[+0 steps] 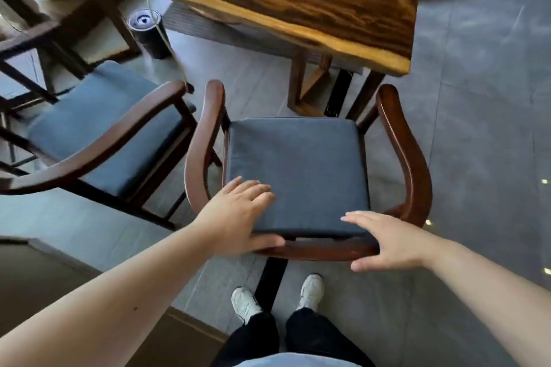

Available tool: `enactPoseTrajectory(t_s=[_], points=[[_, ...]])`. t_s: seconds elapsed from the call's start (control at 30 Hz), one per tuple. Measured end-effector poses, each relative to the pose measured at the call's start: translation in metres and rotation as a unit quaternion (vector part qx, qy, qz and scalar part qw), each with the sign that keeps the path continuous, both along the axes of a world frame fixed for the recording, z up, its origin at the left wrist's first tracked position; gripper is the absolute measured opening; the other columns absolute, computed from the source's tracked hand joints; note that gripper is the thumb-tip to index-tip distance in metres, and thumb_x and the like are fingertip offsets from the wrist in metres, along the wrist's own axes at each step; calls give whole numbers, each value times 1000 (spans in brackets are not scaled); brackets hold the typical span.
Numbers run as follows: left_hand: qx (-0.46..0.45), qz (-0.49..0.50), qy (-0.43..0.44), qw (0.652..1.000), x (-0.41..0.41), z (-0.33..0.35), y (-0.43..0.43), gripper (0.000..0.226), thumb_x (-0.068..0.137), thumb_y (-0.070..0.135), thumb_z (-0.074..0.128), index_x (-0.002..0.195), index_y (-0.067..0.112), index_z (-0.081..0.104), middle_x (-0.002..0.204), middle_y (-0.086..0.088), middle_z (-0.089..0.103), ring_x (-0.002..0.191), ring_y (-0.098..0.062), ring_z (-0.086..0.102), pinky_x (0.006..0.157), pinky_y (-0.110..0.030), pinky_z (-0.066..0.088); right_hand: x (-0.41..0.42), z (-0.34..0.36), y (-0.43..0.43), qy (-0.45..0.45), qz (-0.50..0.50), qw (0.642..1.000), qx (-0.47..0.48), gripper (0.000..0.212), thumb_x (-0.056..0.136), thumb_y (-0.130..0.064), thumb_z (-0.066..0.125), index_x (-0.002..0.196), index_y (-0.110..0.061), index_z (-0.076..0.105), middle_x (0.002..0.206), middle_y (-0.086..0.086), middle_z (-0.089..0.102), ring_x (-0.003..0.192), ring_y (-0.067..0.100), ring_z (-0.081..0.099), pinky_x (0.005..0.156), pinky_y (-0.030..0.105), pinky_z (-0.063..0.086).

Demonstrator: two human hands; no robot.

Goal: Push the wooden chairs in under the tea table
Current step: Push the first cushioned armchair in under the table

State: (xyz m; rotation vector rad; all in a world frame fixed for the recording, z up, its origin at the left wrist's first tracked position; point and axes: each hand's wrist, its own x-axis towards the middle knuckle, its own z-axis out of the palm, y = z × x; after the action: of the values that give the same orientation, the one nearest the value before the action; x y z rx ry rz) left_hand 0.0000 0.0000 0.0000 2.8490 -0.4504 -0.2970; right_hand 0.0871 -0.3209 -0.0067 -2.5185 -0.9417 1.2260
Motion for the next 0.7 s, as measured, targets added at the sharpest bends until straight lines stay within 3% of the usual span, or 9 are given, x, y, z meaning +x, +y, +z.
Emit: enactPoseTrajectory(t_s=[0.07,0.13,0.17,0.23,0.3,0.37,0.5,0.7], points=[[16,-36,41,998,-5,-12,-12,98,67,89,40,128,14,53,133,-7,57,128,-28,45,109,-52,33,-1,-6,0,-7,58,998,-23,103,64,-84,59,147,-31,31,154,-9,35,140,10,30,114,32,27],[29,-49,71,996,-16,-31,-23,91,65,86,46,125,18,53,129,-3,59,123,-25,50,106,-45,38,-2,-12,1,-21,72,997,-17,72,76,-48,69,141,-29,43,144,-9,49,131,13,44,106,32,38],[27,-50,76,995,-21,-39,-27,81,67,80,51,122,21,54,125,-1,62,117,-25,54,100,-42,44,-1,-12,2,-17,77,997,-17,63,77,-30,65,138,-29,48,141,-9,52,128,15,47,103,33,40],[-4,-30,78,996,-25,-46,-31,52,76,59,57,113,24,57,107,2,68,95,-27,64,79,-39,54,0,-13,0,-20,100,994,-26,61,78,-16,58,137,-28,50,139,-9,54,126,16,49,101,33,42],[-23,-24,63,997,-26,-50,-31,32,83,46,51,107,26,59,91,5,70,76,-27,66,60,-38,55,-1,-14,-2,-55,124,990,-28,63,78,-20,54,140,-31,47,138,-9,56,121,20,54,96,34,45],[-7,-41,55,998,-25,-51,-30,33,83,45,42,103,28,62,86,7,71,69,-24,66,55,-35,53,-5,-17,-6,-87,130,987,-21,65,77,-24,51,141,-31,44,135,-7,60,117,23,57,92,35,47],[14,-64,69,995,-21,-48,-30,40,80,43,36,103,27,64,85,8,71,69,-21,65,58,-34,53,-12,-21,-12,-109,97,989,32,51,74,-25,51,125,-29,56,121,-9,67,109,22,61,87,37,49],[46,-66,97,992,-15,-37,-16,31,81,36,50,107,27,65,85,8,71,72,-20,66,62,-36,54,-17,-31,0,-134,57,986,79,45,76,-26,55,120,-33,59,110,-9,70,99,22,64,81,35,50]])
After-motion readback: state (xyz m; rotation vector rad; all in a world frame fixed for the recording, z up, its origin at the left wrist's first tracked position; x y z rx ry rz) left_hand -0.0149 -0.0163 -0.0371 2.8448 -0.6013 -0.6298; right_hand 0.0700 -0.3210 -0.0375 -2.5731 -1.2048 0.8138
